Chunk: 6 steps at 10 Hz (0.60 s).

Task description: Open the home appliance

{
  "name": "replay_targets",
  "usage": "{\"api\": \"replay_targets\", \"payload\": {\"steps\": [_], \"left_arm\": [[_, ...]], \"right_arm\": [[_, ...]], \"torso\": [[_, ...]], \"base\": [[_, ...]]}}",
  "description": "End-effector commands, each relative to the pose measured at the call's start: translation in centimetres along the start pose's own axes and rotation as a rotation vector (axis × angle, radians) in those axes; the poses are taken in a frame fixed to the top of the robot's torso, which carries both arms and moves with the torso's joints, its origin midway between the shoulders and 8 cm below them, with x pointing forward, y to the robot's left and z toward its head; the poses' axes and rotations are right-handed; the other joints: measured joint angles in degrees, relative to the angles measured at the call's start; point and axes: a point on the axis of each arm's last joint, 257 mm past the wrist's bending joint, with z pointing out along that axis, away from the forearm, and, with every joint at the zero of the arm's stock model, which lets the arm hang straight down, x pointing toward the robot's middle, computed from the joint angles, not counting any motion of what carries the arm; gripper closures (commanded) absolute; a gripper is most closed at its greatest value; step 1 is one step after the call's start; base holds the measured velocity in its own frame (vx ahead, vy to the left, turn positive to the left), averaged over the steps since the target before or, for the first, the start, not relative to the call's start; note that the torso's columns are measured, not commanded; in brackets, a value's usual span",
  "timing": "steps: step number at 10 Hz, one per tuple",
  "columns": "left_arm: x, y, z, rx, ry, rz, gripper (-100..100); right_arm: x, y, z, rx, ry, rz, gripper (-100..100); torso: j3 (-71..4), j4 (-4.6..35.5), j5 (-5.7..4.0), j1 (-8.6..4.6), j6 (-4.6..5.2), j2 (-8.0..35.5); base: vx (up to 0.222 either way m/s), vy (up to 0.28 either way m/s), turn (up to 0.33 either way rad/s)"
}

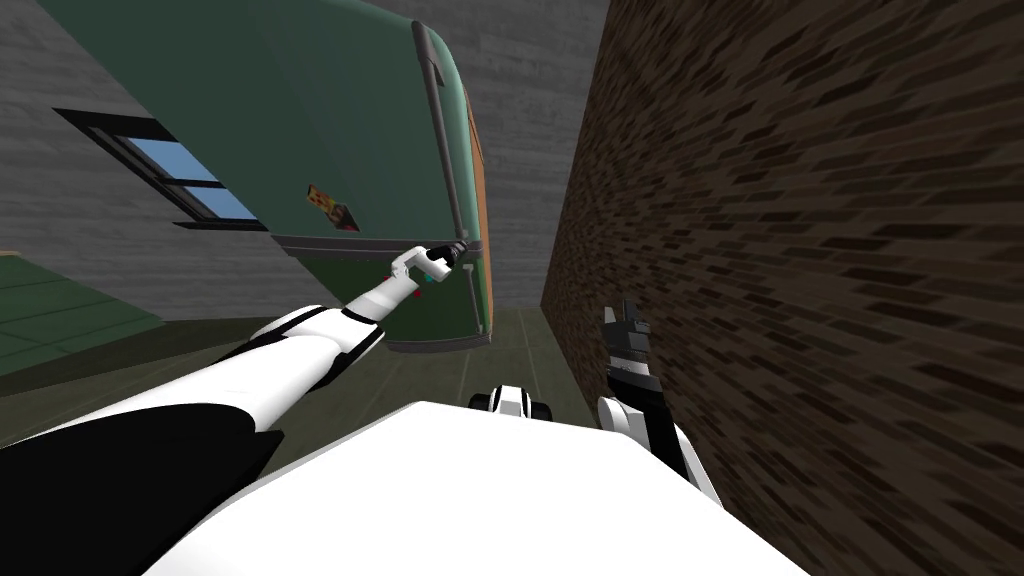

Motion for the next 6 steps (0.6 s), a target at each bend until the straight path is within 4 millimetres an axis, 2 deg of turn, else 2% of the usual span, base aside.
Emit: {"api": "replay_targets", "payload": {"steps": [1,2,3,4,6], "left_arm": [[-2.6,0.7,0.0,-0.051,-0.04,0.017,-100],[-4.2,0.9,0.0,-0.076,-0.063,0.024,-100],[-4.2,0.9,0.0,-0.076,-0.063,0.024,-100],[-7.1,1.1,-0.1,-0.116,-0.103,0.034,-100],[-9.1,1.3,-0.2,-0.141,-0.131,0.04,-100]], "right_arm": [[0.0,0.0,0.0,0.0,0.0,0.0,0],[0.0,0.0,0.0,0.0,0.0,0.0,0],[0.0,0.0,0.0,0.0,0.0,0.0,0],[0.0,0.0,0.0,0.0,0.0,0.0,0],[0.0,0.0,0.0,0.0,0.0,0.0,0]], "torso": [[0.0,0.0,0.03,0.08,-0.03,0.0],[0.0,0.0,0.03,0.07,-0.01,0.0],[0.0,0.0,0.01,0.04,-0.02,0.0],[0.0,0.0,0.02,0.06,-0.01,0.1],[0.0,0.0,-0.01,-0.02,-0.01,0.0]], "base": [[0.03,-0.039,-0.028],[0.033,-0.048,-0.061],[0.016,-0.032,-0.013],[0.019,-0.05,-0.059],[0.027,-0.049,-0.039]]}}
